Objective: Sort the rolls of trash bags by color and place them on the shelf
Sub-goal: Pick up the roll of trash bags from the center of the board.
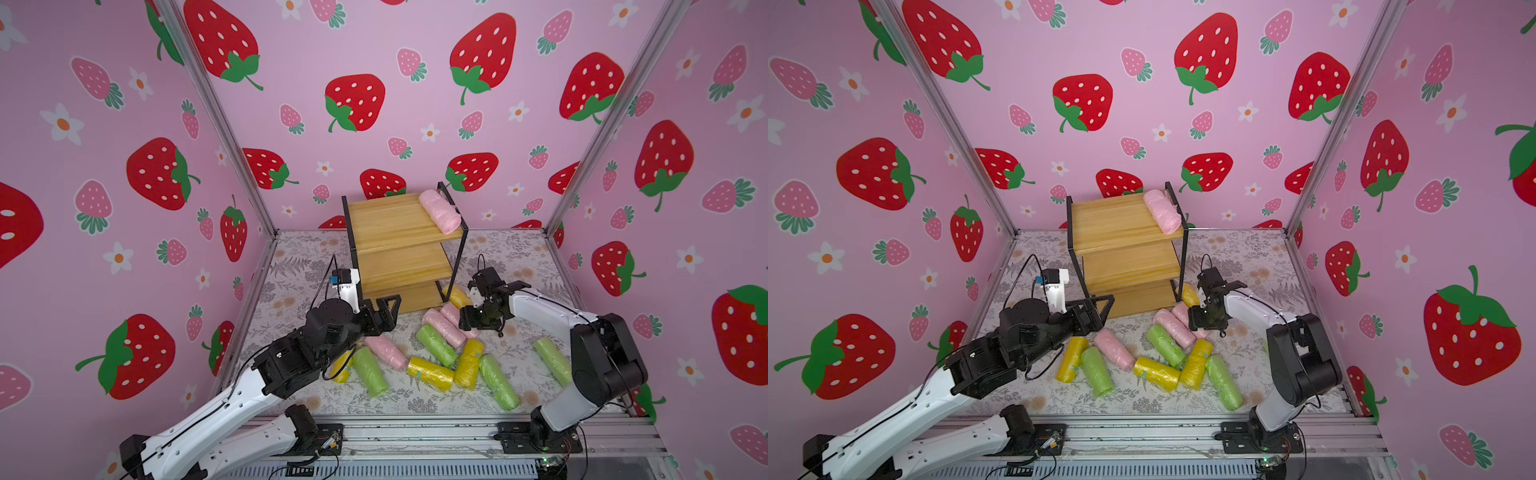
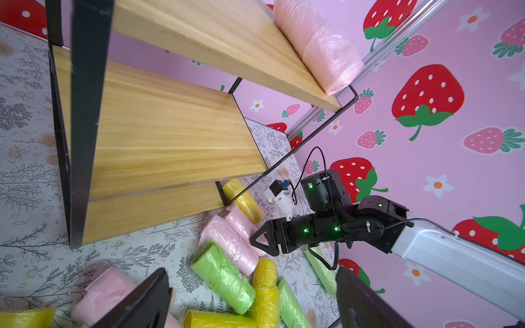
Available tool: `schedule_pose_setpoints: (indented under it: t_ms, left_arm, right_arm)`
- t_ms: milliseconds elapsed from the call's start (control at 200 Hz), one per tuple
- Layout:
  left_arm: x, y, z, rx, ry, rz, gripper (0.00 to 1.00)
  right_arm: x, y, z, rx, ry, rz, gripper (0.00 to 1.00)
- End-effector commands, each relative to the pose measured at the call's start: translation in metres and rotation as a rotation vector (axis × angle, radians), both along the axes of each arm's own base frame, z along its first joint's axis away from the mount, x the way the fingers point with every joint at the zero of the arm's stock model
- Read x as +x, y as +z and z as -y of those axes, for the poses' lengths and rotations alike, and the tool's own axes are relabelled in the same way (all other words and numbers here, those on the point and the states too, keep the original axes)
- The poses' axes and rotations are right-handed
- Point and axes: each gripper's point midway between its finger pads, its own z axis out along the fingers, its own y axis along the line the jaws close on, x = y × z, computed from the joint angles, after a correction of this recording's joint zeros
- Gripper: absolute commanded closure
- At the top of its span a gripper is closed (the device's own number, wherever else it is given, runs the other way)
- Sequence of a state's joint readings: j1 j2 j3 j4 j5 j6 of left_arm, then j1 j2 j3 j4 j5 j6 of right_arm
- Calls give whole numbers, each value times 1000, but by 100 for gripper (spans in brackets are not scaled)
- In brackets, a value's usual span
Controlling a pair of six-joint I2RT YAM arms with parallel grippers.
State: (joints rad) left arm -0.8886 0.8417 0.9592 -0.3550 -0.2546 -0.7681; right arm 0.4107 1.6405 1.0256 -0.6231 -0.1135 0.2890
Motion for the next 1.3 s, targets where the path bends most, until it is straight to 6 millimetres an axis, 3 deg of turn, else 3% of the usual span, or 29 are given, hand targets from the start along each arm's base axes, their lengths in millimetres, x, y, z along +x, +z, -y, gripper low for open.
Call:
schedule_pose_setpoints:
  t_ms: [0, 215, 455, 615, 780, 941, 1046, 1181, 1296]
  left_arm:
    - [0, 9, 4, -29, -8, 17, 4]
    - [1, 9, 9, -28, -18, 14, 2]
    - [1, 7, 12, -22, -22, 11, 1]
    - [1, 6, 13, -21, -24, 10, 0]
    - [0, 7, 13, -22, -26, 12, 0]
    - [0, 6, 13, -20, -26, 14, 0]
    - [0, 6, 13, -17, -29, 15, 0]
    - [-1, 9, 14, -13, -41, 27, 0]
    - [-5, 17, 17, -17, -81, 62, 0]
  right_arm:
    - [-2, -5, 3, -38, 1, -19, 31]
    - [-4, -15, 2, -58, 5, -47, 30]
    - [-6, -14, 1, -55, 10, -52, 35]
    - [-10, -19, -2, -59, 29, -74, 27]
    - [-13, -27, -1, -88, 44, -102, 27]
    - [-13, -21, -1, -86, 34, -87, 47]
    - [-13, -4, -2, -71, 26, -60, 70]
    - [-15, 38, -5, -22, 24, 9, 87]
    - [-30, 79, -4, 40, 26, 50, 100]
